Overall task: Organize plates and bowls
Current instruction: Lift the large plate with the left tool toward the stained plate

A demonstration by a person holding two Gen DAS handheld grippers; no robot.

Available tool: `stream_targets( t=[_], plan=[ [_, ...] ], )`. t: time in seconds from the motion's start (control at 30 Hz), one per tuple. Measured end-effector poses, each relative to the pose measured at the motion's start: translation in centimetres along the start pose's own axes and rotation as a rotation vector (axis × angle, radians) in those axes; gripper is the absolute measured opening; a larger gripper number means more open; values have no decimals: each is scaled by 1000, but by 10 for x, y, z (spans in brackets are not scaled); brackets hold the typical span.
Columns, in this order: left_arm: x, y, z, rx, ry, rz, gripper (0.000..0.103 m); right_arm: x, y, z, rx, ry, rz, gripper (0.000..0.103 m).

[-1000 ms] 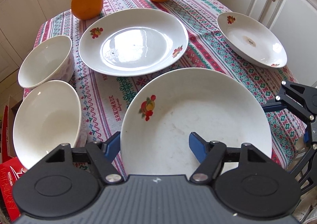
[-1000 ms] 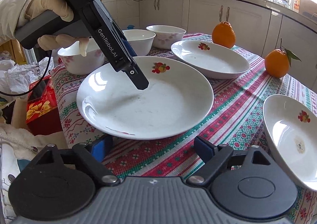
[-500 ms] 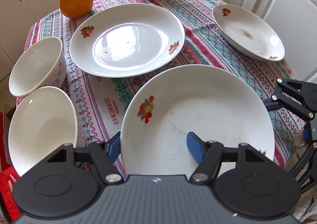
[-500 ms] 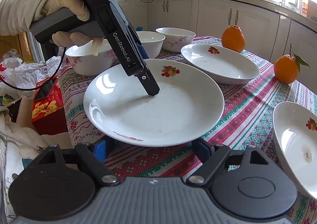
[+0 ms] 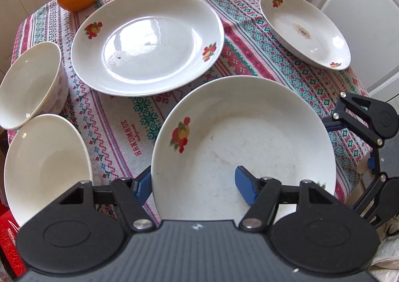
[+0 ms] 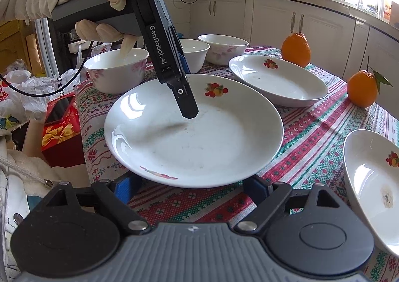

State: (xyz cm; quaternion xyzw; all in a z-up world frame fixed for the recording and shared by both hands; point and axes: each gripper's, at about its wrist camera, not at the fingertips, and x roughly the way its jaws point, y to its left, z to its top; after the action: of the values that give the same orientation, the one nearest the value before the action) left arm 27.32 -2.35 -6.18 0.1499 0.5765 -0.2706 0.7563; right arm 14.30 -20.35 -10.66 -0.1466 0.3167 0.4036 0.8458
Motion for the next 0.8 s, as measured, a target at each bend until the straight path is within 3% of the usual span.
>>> stream_targets(
  t=[0.17,0.8],
  plan=[
    [1,0,1,-10,3,-38,67,-4,-2,-2,-3,6,6,92],
    [-1,-4,5,4,-30,-65,67,-7,-3,-1,28,8,9,93]
  ],
)
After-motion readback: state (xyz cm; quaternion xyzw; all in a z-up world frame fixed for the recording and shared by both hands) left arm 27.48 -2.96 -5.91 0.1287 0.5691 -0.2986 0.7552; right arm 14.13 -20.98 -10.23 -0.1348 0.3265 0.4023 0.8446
